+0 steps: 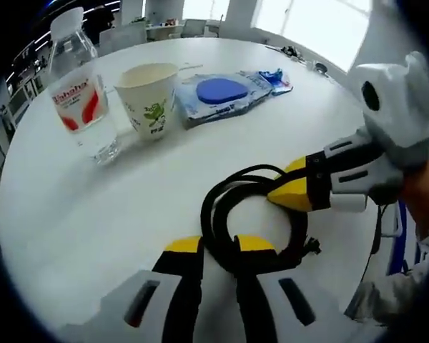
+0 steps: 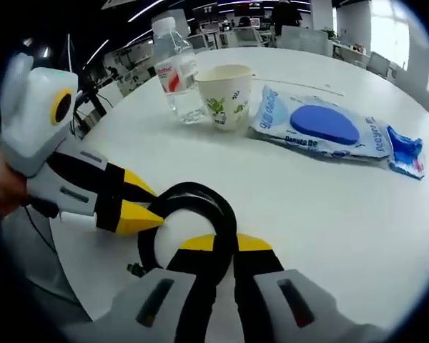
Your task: Arrange the tabletop items into an orderly group along one side of the table until the central work area is clear of visible clutter.
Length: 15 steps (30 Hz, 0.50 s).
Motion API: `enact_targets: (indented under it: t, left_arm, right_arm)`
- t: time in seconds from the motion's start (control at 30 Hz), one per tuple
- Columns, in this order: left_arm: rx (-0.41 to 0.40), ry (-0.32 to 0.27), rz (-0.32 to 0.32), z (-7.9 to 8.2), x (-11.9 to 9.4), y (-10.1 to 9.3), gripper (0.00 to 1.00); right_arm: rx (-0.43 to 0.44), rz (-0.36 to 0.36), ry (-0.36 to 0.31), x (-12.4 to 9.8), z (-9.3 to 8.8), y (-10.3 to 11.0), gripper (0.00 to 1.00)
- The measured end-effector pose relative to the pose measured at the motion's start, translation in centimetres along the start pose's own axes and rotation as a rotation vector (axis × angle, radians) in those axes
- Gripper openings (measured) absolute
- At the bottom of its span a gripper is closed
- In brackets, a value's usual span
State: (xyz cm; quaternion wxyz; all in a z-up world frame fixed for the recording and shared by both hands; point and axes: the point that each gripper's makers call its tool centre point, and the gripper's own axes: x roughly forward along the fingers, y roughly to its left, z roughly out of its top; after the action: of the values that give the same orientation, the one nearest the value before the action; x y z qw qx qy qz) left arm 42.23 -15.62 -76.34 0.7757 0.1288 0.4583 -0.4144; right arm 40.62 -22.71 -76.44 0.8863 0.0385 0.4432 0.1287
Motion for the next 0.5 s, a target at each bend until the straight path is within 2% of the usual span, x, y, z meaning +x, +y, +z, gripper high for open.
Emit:
enact_targets:
  t: [0.13, 0.5]
  left_arm:
    - [-0.025, 0.001, 0.0, 0.1, -0.1, 0.1, 0.09]
    - [-0.049, -0.024, -0.007, 0.9, -0.7, -0.3, 0.08]
  right_arm:
    - [0.007, 0.006, -0.006, -0.4, 0.1, 0.0, 0.05]
    - [0.016, 0.024, -0.036, -1.5, 0.8, -0.1, 0.04]
